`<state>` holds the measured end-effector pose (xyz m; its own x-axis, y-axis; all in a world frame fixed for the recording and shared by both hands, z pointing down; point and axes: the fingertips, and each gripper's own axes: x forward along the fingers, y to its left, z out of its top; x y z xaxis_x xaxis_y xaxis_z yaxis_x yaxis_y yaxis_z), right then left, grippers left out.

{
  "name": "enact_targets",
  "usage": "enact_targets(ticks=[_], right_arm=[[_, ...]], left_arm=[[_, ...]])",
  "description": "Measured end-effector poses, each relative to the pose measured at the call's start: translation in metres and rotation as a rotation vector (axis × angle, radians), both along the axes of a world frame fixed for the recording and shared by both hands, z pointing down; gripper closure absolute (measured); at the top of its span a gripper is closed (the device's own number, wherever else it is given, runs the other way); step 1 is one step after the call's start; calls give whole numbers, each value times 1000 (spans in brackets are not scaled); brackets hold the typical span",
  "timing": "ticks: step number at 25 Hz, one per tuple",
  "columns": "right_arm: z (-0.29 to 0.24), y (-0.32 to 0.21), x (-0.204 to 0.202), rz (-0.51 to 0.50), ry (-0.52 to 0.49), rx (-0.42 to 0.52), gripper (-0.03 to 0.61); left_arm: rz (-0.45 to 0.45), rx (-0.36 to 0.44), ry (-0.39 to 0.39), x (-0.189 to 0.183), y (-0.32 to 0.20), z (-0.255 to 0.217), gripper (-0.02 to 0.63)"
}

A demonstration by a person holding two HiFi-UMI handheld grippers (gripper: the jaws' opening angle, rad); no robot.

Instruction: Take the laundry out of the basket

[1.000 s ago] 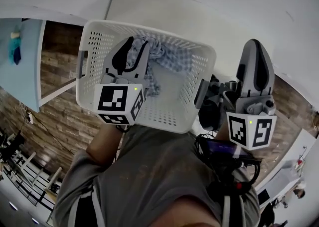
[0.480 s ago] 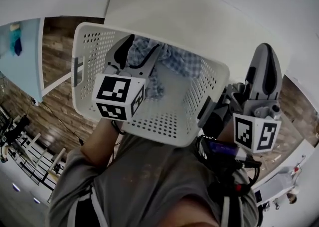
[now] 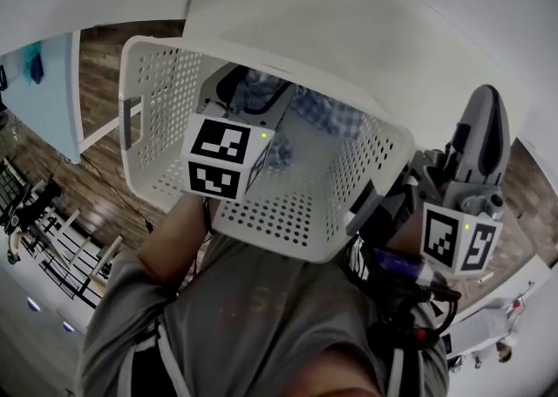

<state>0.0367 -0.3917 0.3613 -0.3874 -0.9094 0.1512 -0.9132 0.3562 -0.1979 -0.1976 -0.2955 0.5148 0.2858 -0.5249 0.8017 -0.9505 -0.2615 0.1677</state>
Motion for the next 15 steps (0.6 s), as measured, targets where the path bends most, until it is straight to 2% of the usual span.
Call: enact_targets(ticks=[2, 4, 5, 7, 8, 10, 15], right_arm=[[0, 0, 1, 4, -7, 2, 571], [-5, 2, 3, 6, -13, 9, 571], [-8, 5, 4, 6, -15, 15, 571], [-17, 11, 5, 5, -17, 28, 571], [-21, 12, 6, 6, -16, 36, 571], [-27, 14, 5, 10, -12, 51, 571], [-54, 28, 13, 28, 6, 101, 571]], left_arm=[[-5, -40, -5, 0, 4, 9, 318], [-33, -35, -18, -5, 3, 8, 319], [-51, -27, -24, -7, 3, 5, 345], [-81, -9, -31, -11, 3, -3, 487], [-86, -1, -27, -12, 2, -5, 526], [-84, 12, -12, -14, -1, -8, 551], [-87, 52, 25, -17, -1, -28, 565]])
